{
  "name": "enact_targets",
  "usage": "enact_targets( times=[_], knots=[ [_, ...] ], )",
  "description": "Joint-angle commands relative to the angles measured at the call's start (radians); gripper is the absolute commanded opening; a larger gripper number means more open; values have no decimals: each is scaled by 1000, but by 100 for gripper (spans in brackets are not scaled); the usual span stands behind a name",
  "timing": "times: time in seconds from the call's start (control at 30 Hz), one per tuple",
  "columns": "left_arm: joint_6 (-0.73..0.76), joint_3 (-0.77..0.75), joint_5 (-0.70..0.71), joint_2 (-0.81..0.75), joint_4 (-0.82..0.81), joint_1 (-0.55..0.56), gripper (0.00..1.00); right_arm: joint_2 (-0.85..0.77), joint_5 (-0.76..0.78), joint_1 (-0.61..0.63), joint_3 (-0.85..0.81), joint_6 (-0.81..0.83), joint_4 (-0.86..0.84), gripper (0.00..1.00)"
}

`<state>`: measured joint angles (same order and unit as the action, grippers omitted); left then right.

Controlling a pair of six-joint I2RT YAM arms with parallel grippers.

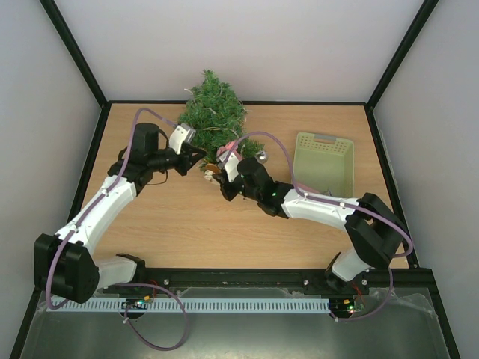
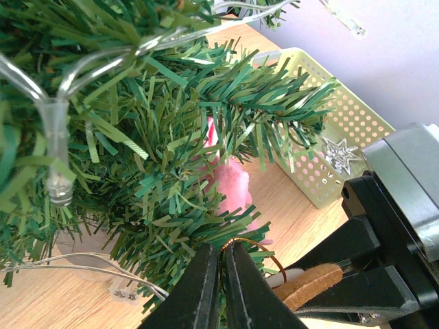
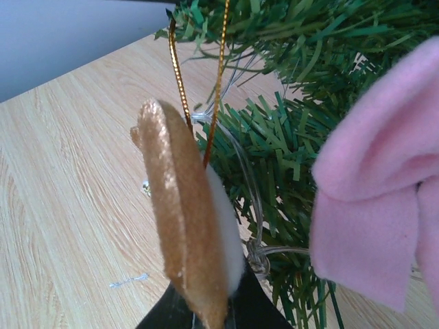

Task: Decorate the small christmas tree
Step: Hang the decoration item on the Christmas tree.

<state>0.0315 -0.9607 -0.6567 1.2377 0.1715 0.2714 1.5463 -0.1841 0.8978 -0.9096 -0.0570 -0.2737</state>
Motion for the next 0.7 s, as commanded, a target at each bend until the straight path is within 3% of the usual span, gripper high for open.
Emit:
enact_targets(
  times=[0.0, 0.4, 0.53, 0.67],
  knots=[
    [16, -14, -4, -18, 7, -8, 7, 17, -16, -5, -24, -22, 7, 2],
    [14, -23, -8, -3, 12, -12, 9, 12, -22, -5, -29, -51, 22, 4],
    [19, -20, -20, 4, 11, -12, 10, -1, -10, -4, -28, -53, 34, 11],
    [21, -23, -27, 10, 17, -11, 10, -7, 7, -4, -26, -57, 42, 24]
  ],
)
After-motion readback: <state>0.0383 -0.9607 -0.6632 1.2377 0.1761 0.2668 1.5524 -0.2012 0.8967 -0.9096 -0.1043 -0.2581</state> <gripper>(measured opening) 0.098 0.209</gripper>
